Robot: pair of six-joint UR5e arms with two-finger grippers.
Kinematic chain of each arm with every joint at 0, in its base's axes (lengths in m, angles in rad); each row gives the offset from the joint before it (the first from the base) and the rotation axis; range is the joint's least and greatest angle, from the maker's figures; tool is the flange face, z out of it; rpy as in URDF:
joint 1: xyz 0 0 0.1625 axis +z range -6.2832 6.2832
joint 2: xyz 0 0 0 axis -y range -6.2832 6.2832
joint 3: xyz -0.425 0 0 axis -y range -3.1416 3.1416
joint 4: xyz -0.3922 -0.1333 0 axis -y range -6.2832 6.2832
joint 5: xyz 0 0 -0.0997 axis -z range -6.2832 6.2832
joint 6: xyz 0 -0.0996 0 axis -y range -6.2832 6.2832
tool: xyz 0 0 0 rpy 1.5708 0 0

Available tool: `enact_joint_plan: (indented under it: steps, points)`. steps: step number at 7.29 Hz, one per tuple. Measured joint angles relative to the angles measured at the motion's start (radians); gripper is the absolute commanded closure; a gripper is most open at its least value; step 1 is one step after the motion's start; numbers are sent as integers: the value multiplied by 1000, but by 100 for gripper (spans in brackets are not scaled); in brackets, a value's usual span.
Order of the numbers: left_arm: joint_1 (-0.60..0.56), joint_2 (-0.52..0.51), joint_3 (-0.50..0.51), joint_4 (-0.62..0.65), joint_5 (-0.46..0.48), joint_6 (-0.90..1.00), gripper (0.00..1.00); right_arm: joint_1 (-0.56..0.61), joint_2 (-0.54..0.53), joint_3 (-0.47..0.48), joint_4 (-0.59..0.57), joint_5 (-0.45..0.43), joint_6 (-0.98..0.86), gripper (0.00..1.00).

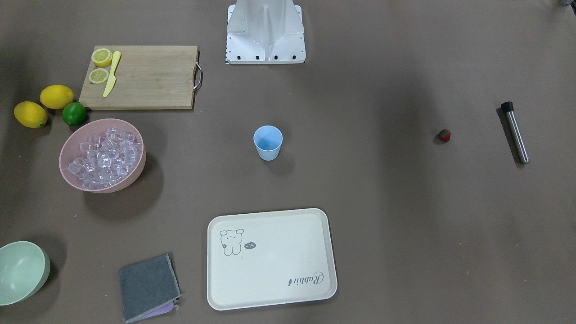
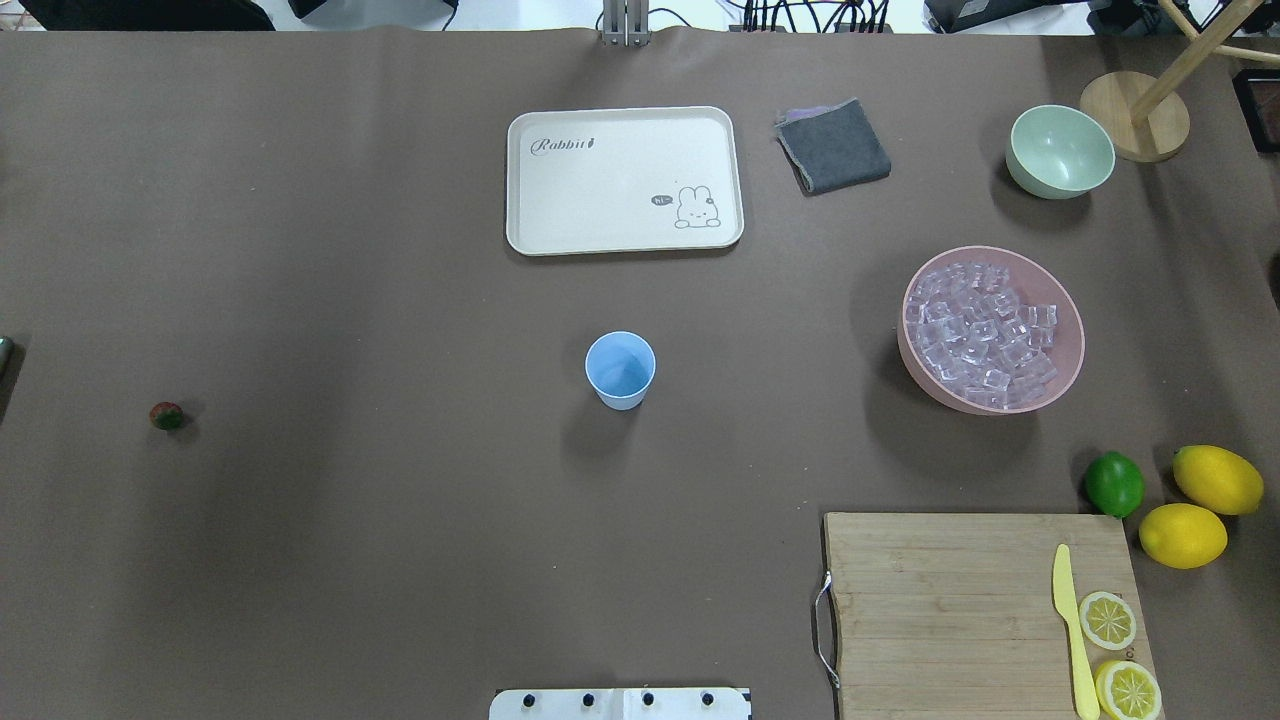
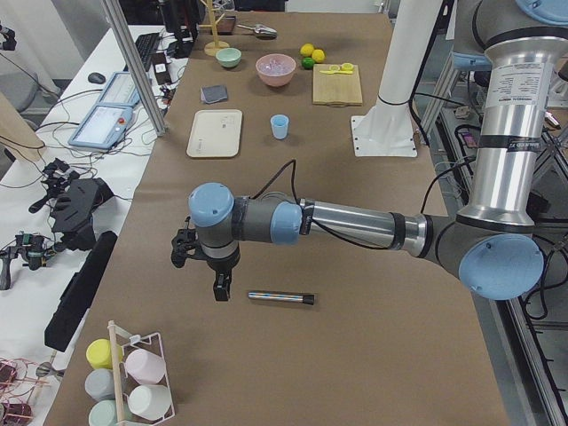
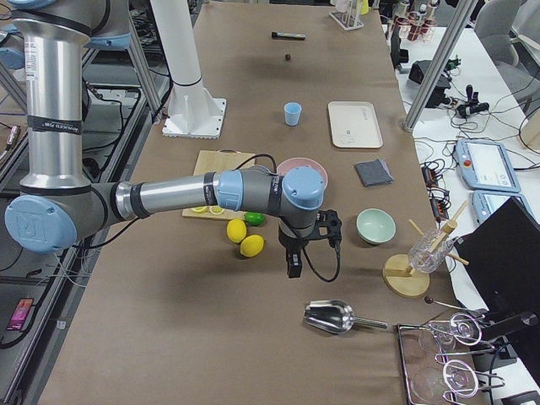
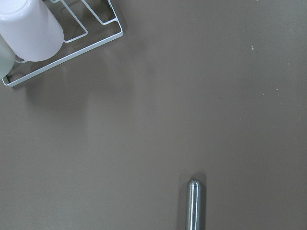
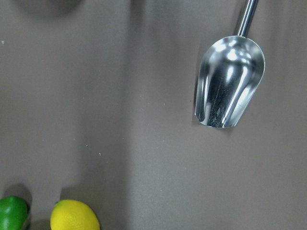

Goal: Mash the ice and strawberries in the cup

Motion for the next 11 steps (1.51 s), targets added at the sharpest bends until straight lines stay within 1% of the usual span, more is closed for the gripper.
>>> enact_joint_plan:
  steps: [5, 9, 11]
  points:
    - [0, -9, -6, 3, 1, 0, 2, -6, 35, 8, 0, -10, -2, 0]
    - [0, -32, -5, 4, 4, -1, 2, -10, 26, 49, 74, -12, -88, 0]
    - [0, -42, -4, 4, 5, -2, 2, -17, 28, 22, 90, -15, -24, 0]
